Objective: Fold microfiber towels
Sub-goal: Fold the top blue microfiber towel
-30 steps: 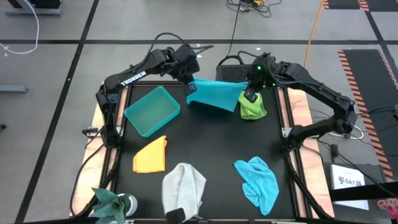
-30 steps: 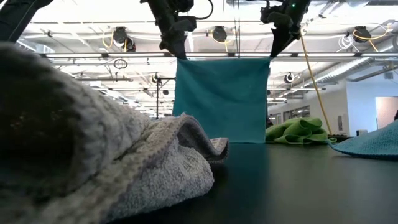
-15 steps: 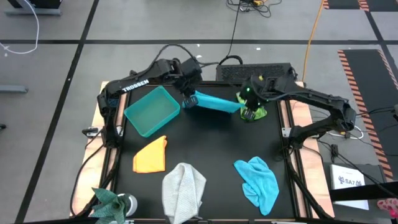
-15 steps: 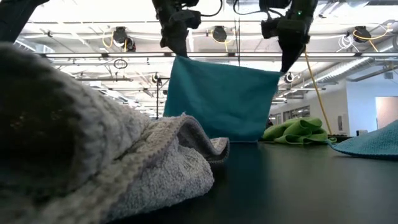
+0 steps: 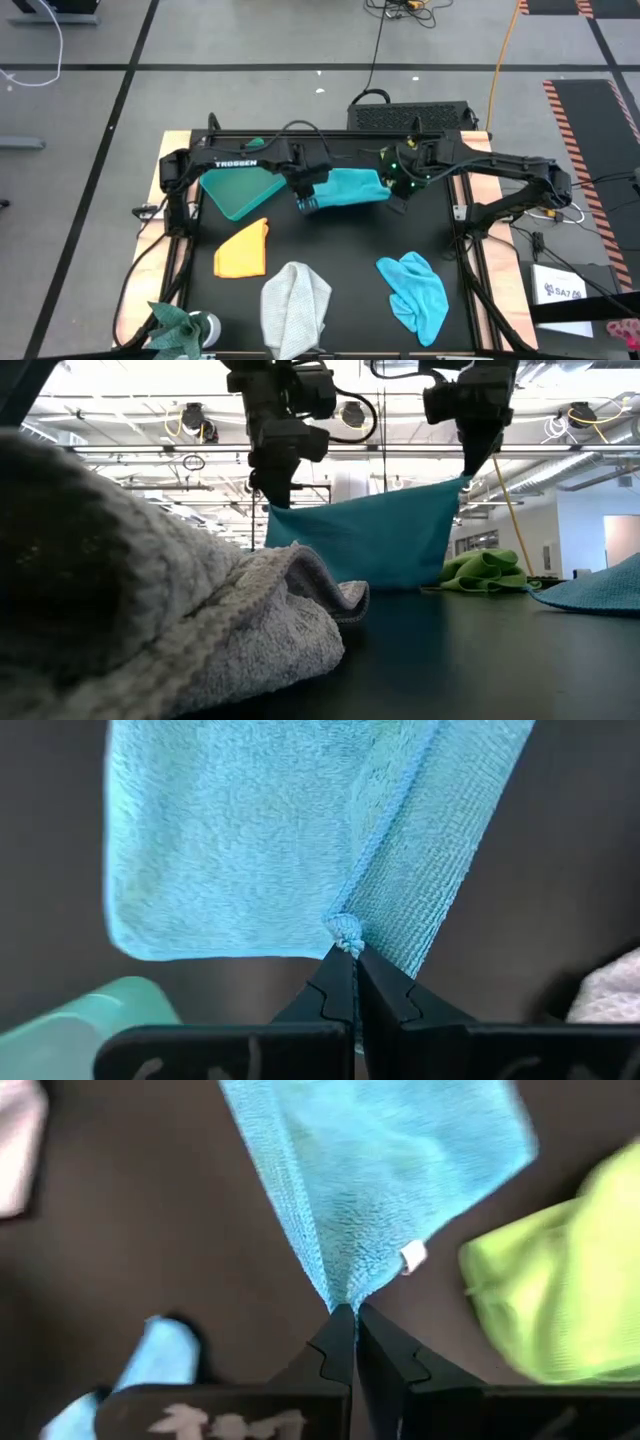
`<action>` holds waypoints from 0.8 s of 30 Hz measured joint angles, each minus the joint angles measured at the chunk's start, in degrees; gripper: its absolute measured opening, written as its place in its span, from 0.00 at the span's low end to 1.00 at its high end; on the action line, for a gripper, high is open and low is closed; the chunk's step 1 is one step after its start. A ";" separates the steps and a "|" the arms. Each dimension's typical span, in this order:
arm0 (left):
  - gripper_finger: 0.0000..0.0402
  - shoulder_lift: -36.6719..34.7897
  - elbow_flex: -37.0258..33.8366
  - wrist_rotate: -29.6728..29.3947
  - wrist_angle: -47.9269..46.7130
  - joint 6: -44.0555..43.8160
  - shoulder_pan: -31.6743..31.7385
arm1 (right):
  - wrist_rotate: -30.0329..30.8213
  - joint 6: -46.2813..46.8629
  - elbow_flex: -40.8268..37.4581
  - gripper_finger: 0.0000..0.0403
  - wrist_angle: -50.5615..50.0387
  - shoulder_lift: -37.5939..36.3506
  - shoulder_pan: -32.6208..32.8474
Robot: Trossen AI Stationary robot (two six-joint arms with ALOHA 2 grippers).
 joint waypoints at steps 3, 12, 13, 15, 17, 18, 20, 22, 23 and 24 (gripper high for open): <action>0.00 -0.02 -0.13 1.80 0.57 -1.09 -0.93 | -2.74 1.77 -2.18 0.00 1.02 0.00 1.48; 0.00 -0.02 -0.13 2.88 3.56 -4.02 -3.70 | -6.30 6.03 -13.90 0.00 8.43 0.00 5.65; 0.00 -0.02 -0.13 2.90 3.56 -4.67 -3.95 | -6.35 6.67 -14.86 0.00 9.43 0.00 5.98; 0.00 -0.02 -0.13 2.88 3.55 -5.90 -4.44 | -6.43 7.33 -16.28 0.00 11.12 0.00 6.60; 0.02 -0.02 -0.13 2.93 3.49 -6.88 -5.01 | -7.54 7.51 -16.85 0.00 11.77 0.00 7.11; 0.03 -0.02 -0.13 2.98 3.38 -7.55 -5.23 | -7.96 7.50 -16.90 0.00 12.01 0.00 7.36; 0.06 -0.02 -0.13 3.01 3.27 -9.43 -5.94 | -7.98 7.39 -16.90 0.01 12.34 0.00 7.95; 0.08 -0.02 -0.13 3.30 3.19 -10.45 -6.82 | -8.31 6.98 -16.92 0.04 12.66 0.00 8.52; 0.10 -0.02 -0.13 3.38 3.19 -10.86 -7.43 | -8.96 6.84 -16.92 0.05 12.75 0.00 8.77; 0.11 -0.02 -0.13 3.38 3.19 -11.13 -8.03 | -9.42 6.67 -16.92 0.07 12.88 0.00 9.04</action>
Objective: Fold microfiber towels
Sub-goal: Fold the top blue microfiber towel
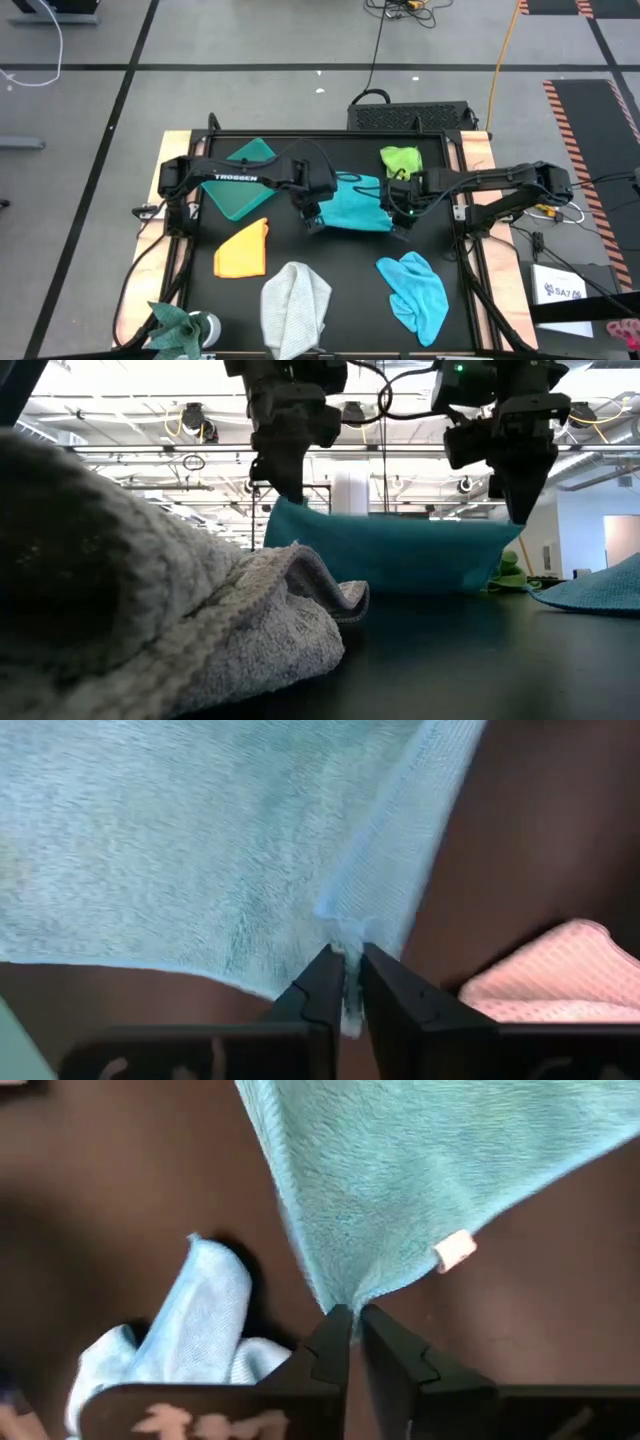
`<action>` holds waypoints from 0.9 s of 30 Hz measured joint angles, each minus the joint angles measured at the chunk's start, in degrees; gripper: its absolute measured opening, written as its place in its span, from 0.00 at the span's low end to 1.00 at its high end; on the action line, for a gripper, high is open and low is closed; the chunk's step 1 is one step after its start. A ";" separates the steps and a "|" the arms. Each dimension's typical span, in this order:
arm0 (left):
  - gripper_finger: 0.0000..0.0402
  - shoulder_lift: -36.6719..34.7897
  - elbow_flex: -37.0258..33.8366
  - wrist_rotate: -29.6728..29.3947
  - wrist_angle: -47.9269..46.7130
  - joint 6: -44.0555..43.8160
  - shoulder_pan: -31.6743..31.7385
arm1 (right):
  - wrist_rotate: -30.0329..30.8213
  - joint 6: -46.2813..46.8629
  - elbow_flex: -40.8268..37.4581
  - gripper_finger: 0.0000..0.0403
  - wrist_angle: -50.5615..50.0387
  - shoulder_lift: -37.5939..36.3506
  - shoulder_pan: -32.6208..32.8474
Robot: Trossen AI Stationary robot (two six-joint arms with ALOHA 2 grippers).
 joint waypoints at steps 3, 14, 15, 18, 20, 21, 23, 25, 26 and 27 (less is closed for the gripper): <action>0.16 0.00 0.00 0.00 -0.02 -1.33 -1.75 | -0.04 -0.49 0.00 0.12 0.43 0.00 1.09; 0.30 -0.02 0.02 -15.45 0.88 -10.59 -5.12 | 3.44 -4.86 0.00 0.25 5.45 0.00 1.56; 0.30 -0.02 0.02 -18.48 1.36 -11.43 -5.01 | 3.43 -5.03 0.00 0.25 6.77 0.00 1.24; 0.30 0.17 0.09 -24.86 3.28 -14.99 -4.20 | 3.44 -5.17 0.00 0.24 9.97 0.00 0.54; 0.30 0.31 0.09 -24.74 4.21 -15.88 -3.38 | 3.44 -4.75 0.00 0.23 11.31 0.00 0.21; 0.30 0.52 0.11 -24.09 4.72 -16.12 -3.05 | 3.43 -4.57 0.00 0.23 11.82 0.00 0.11; 0.30 0.86 0.11 -21.80 4.87 -15.94 -2.45 | 3.50 -4.46 0.00 0.22 12.02 0.00 -0.20; 0.30 1.17 0.12 -17.83 4.79 -14.64 -1.96 | 3.46 -4.39 0.00 0.20 12.13 0.00 -0.49; 0.29 1.49 0.20 -16.14 4.76 -14.44 -1.83 | 3.46 -4.39 0.00 0.18 12.17 0.00 -0.62; 0.27 1.87 0.20 -14.63 4.58 -14.12 -1.78 | 3.32 -4.39 0.00 0.16 12.16 0.00 -0.74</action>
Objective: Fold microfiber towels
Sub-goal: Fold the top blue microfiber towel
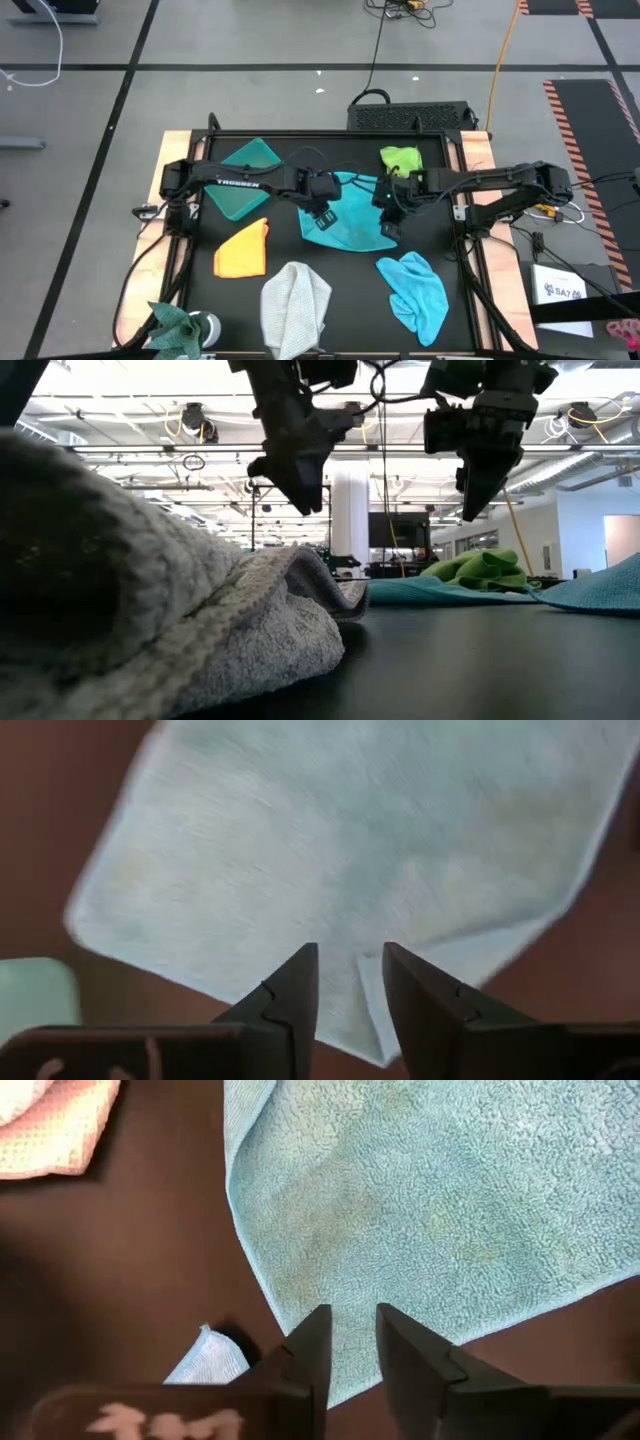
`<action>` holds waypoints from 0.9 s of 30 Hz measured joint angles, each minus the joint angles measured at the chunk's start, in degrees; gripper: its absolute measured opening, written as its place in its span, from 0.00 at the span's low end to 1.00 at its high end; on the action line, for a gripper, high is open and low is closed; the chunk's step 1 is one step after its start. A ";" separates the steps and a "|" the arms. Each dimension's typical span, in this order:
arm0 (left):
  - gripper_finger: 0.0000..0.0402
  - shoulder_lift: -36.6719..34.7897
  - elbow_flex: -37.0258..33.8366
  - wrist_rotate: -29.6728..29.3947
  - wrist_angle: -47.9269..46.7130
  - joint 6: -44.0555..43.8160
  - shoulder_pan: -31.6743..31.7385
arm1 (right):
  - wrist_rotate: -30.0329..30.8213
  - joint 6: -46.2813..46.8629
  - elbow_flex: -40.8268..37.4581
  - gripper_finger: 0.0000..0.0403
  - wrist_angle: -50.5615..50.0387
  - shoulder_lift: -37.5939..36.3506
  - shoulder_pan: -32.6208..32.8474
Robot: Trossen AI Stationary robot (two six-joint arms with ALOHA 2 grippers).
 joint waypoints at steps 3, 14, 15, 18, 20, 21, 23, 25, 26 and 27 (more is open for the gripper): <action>0.18 1.82 -0.02 6.12 -0.21 2.58 0.00 | -0.07 0.00 0.00 0.08 -0.40 0.01 -0.28; 0.14 3.92 -0.07 14.05 -0.74 2.49 -0.84 | -0.29 0.05 -0.02 0.07 -0.40 0.04 -0.29; 0.18 3.92 -0.07 14.68 -1.06 2.44 -0.70 | -0.29 0.05 -0.02 0.07 -0.45 0.04 -0.30; 0.27 3.92 -0.14 17.11 -1.35 2.27 -0.01 | -0.31 0.05 -0.02 0.07 -0.40 -0.06 -0.30; 0.32 3.92 -0.58 17.43 -1.32 1.82 0.51 | -0.31 0.04 -0.02 0.07 -0.52 -0.52 -0.30; 0.34 3.92 -0.88 17.47 -1.45 1.54 0.81 | -0.31 0.07 -0.01 0.07 -0.35 -0.76 -0.29; 0.37 4.05 -1.64 17.40 -1.52 1.02 1.34 | -0.29 0.08 0.09 0.07 -0.05 -1.54 -0.30; 0.39 4.05 -3.05 17.38 -0.83 0.43 1.84 | -0.29 0.09 0.09 0.07 0.03 -2.50 -0.28; 0.39 4.05 -4.10 17.38 -0.24 0.14 2.01 | -0.28 0.09 0.09 0.07 0.20 -2.92 -0.29; 0.39 4.05 -5.05 17.36 0.33 -0.43 2.15 | -0.25 0.07 0.09 0.07 0.24 -3.42 -0.30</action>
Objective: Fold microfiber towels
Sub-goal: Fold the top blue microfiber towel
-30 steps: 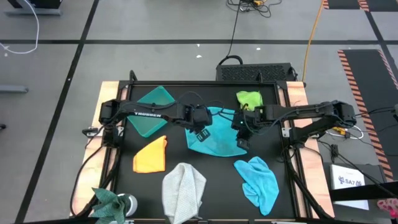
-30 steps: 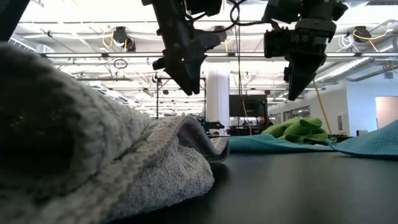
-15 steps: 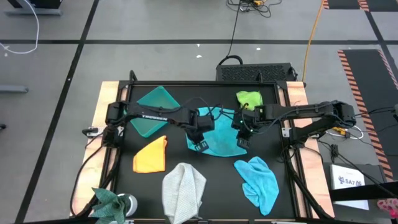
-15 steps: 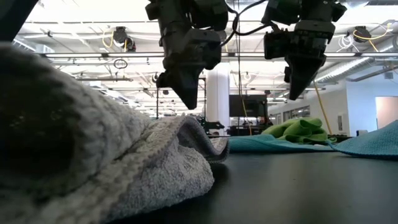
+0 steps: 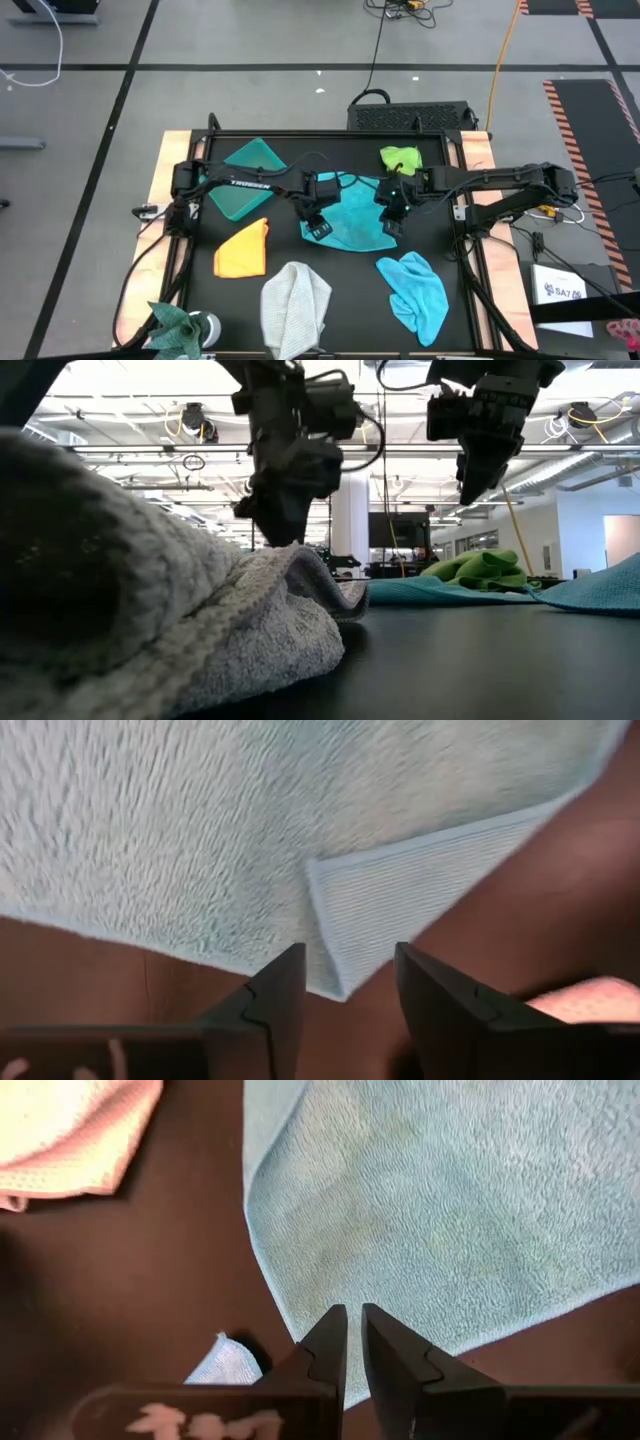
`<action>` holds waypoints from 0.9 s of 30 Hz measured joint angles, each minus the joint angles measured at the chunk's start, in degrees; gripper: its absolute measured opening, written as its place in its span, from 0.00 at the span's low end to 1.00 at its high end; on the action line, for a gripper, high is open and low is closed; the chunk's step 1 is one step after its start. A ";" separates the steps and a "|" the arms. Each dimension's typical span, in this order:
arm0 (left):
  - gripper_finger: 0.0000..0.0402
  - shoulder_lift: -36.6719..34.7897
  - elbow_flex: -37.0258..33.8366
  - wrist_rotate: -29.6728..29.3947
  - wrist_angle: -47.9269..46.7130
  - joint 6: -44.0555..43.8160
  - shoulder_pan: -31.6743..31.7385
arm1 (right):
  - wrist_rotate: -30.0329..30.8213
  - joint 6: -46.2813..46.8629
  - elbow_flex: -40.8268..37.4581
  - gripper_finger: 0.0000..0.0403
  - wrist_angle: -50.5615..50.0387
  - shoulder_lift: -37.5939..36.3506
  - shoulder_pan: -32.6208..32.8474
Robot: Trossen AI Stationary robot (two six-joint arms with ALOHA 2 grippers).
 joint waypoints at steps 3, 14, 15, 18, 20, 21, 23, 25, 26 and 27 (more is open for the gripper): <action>0.39 0.07 -2.44 -0.21 2.29 -0.85 0.44 | 0.03 0.01 0.00 0.07 0.14 -1.44 0.00; 0.40 0.07 -6.08 -0.68 9.78 -2.24 0.75 | 0.11 0.50 0.00 0.07 -0.10 -2.96 0.00; 0.40 0.04 -6.55 -0.67 10.11 -2.32 0.75 | 0.11 0.62 0.00 0.07 -0.07 -2.96 0.00; 0.40 0.00 -8.17 -0.68 11.35 -3.41 0.77 | 0.11 0.65 0.00 0.07 -0.10 -2.96 0.00; 0.40 0.01 -9.10 -0.54 12.41 -3.77 0.78 | 0.11 0.65 0.00 0.07 -0.10 -2.96 0.00; 0.40 0.00 -9.48 -0.42 13.08 -3.85 0.78 | 0.11 0.65 0.00 0.07 -0.12 -2.96 0.00; 0.40 0.00 -9.91 -0.37 13.76 -4.25 0.78 | 0.11 0.65 0.00 0.07 -0.12 -2.96 0.00; 0.40 0.00 -10.03 -0.19 14.44 -4.72 0.78 | 0.11 0.62 0.00 0.07 -0.12 -2.96 0.00; 0.40 0.00 -10.03 0.28 14.95 -4.75 0.78 | 0.12 0.63 0.00 0.07 -0.12 -2.96 0.00; 0.40 -0.02 -10.03 0.89 15.45 -4.79 0.78 | 0.13 0.64 0.00 0.07 -0.12 -2.96 0.00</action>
